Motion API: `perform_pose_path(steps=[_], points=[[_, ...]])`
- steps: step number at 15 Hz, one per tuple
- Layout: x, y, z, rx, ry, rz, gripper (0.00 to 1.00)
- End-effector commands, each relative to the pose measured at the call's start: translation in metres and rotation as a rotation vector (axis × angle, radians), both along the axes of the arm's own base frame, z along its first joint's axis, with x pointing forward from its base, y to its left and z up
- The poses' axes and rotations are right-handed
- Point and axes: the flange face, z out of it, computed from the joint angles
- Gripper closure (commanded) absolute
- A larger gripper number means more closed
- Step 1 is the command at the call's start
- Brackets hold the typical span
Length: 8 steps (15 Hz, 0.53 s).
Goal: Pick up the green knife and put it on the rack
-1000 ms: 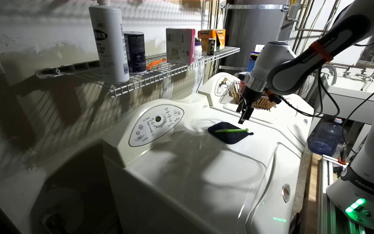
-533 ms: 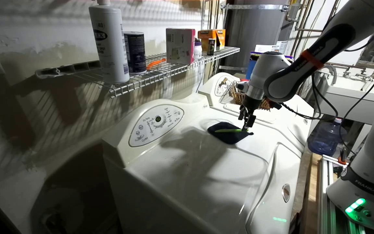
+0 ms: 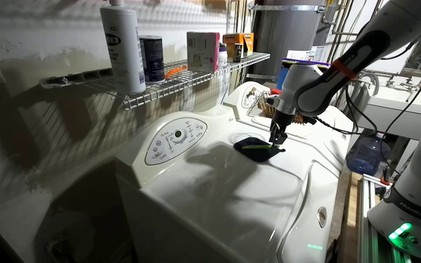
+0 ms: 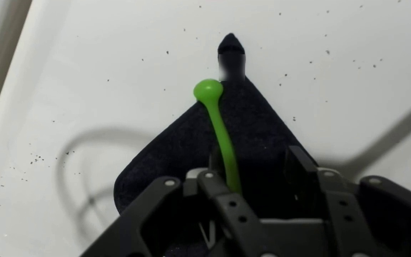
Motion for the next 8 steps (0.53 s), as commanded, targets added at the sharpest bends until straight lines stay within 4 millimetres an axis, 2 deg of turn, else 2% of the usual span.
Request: perform_pose_path(steps=[1,2,5,8], points=[[0.013,-0.004,-0.003,0.006,-0.009,0.020,0.60],[0.014,-0.005,-0.004,0.003,-0.010,0.025,0.53],[0.020,-0.006,-0.006,0.001,-0.009,0.033,0.49],[0.025,-0.007,-0.009,-0.004,-0.011,0.041,0.54]])
